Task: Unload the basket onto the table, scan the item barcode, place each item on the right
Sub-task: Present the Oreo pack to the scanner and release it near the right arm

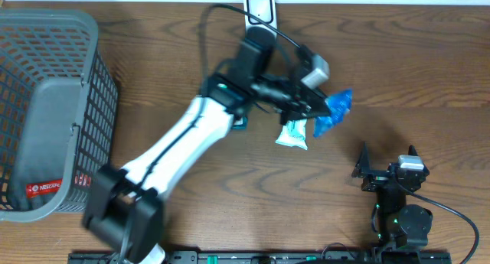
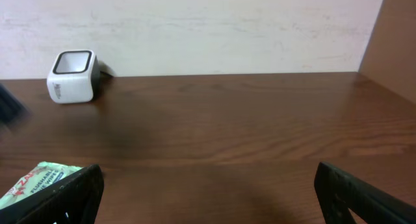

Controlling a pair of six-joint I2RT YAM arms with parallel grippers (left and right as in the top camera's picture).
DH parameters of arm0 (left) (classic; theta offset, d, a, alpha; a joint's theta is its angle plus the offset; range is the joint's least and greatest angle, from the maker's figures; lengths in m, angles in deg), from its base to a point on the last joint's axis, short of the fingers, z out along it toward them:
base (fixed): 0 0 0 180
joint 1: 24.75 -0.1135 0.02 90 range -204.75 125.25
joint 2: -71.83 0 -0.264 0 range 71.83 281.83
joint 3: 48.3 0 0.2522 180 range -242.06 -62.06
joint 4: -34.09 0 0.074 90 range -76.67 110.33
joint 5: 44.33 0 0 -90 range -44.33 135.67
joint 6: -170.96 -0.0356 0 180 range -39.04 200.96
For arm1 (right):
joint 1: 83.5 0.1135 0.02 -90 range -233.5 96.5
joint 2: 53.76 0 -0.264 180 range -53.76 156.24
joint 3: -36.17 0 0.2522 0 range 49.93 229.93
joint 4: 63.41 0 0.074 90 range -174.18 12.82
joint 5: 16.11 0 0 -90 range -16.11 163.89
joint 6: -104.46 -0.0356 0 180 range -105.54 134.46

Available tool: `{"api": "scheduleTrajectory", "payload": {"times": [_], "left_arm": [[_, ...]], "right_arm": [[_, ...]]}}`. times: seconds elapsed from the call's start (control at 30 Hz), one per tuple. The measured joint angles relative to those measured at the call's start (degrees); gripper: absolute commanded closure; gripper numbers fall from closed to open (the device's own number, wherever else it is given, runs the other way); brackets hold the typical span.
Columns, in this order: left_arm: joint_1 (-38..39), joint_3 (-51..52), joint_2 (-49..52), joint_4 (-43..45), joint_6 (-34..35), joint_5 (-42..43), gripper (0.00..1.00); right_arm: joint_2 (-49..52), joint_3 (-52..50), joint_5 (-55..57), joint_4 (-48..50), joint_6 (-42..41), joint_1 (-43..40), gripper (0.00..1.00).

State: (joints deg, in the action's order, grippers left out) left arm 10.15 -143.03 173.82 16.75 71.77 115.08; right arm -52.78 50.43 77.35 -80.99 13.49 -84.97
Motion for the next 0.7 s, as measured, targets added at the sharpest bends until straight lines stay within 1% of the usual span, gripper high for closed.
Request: {"api": "scheduleTrajectory", "payload": {"times": [0.17,0.4,0.5,0.7], "left_arm": [[3.28,0.0,8.22,4.46,-0.11,0.48,0.93],[4.13,0.0,18.01,9.55,1.66,0.52,0.93],[4.11,0.02,19.65,11.17,2.62,0.5,0.93],[4.13,0.02,19.74,12.55,3.43,-0.83,0.93]], "right_arm": [[0.0,0.0,0.0,0.0,0.0,0.0,0.01],[0.0,0.0,0.0,0.0,0.0,0.0,0.01],[0.0,0.0,0.0,0.0,0.0,0.0,0.01],[0.0,0.0,-0.02,0.0,0.0,0.0,0.01]]}}
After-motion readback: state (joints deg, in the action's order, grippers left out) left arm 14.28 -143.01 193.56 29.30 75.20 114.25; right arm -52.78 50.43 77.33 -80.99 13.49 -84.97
